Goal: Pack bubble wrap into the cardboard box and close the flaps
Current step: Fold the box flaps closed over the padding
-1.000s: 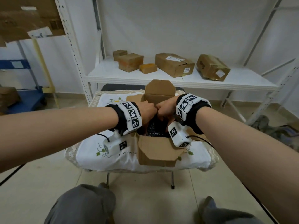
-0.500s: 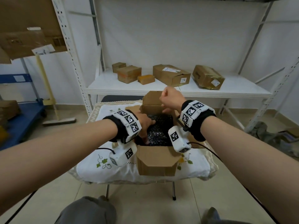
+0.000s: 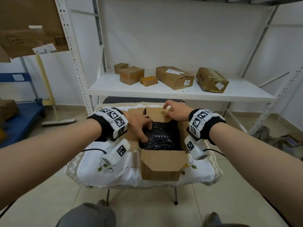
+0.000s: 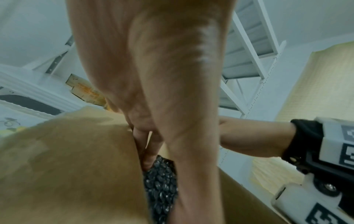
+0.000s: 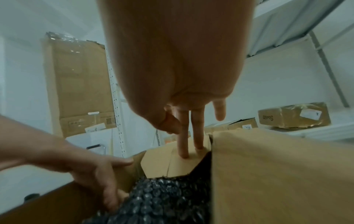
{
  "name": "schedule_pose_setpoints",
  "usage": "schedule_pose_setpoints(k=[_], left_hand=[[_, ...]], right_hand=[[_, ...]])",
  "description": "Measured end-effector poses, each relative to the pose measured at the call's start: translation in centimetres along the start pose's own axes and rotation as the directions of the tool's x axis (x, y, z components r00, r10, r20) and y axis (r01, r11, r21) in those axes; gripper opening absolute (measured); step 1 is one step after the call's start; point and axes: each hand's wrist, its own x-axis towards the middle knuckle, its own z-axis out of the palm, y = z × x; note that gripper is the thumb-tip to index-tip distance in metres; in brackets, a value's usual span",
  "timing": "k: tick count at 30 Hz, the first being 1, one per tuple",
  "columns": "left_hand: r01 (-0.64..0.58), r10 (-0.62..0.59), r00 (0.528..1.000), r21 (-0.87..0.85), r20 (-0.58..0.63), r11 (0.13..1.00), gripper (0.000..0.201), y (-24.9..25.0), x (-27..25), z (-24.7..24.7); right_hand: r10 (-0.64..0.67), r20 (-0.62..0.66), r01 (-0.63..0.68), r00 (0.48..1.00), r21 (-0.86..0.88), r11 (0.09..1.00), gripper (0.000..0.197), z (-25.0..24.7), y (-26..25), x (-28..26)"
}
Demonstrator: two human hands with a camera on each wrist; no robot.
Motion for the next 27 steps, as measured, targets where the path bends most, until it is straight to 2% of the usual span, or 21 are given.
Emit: schedule_pose_setpoints(k=[4, 7, 9, 12, 15, 17, 19, 22, 27], left_hand=[[0.045, -0.053, 0.985, 0.051, 0.166, 0.998, 0.105, 0.0, -1.2, -1.2], [0.04, -0.063, 0.97, 0.102, 0.234, 0.994, 0.106, 0.6, -2.3, -1.8], [0.004, -0.05, 0.971, 0.19, 0.234, 0.982, 0.11, 1.1, -2.8, -1.4], [-0.059, 0.002, 0.987, 0.347, 0.163, 0.936, 0.123, 1.1, -2.4, 0.6], [-0.099, 0.073, 0.993, 0.334, 0.088, 0.937, 0.117, 0.4, -1.5, 1.6], [-0.116, 0.092, 0.991, 0.282, 0.096, 0.952, 0.12, 0.1, -1.4, 1.5], [-0.121, 0.104, 0.988, 0.154, 0.118, 0.981, 0.126, -0.2, -1.4, 1.1], [-0.122, 0.128, 0.987, -0.069, 0.092, 0.99, 0.111, -0.8, -1.3, 0.7], [-0.129, 0.129, 0.99, 0.014, -0.053, 0.992, 0.099, -0.1, -0.4, 0.8]], right_hand=[[0.008, 0.077, -0.006, 0.997, -0.027, 1.0, 0.038, -0.7, -0.5, 0.1], [0.011, 0.102, -0.01, 0.995, -0.013, 1.0, 0.037, -0.4, -0.3, 0.3], [0.012, 0.109, -0.014, 0.994, 0.02, 1.0, 0.037, -0.1, 0.1, 0.3], [0.001, 0.113, -0.01, 0.994, 0.086, 0.996, 0.04, -0.1, 0.3, 0.0], [0.0, 0.125, -0.028, 0.992, 0.224, 0.974, 0.04, -0.6, 0.5, -0.4], [-0.008, 0.148, -0.043, 0.989, 0.336, 0.941, 0.041, -0.8, 0.7, -0.8], [-0.023, 0.163, -0.049, 0.986, 0.424, 0.905, 0.045, -0.9, 0.9, -1.1], [-0.016, 0.18, -0.077, 0.983, 0.497, 0.864, 0.06, -0.8, 1.9, -0.8], [-0.019, 0.161, -0.069, 0.987, 0.523, 0.85, 0.065, -0.6, 2.4, -0.8]])
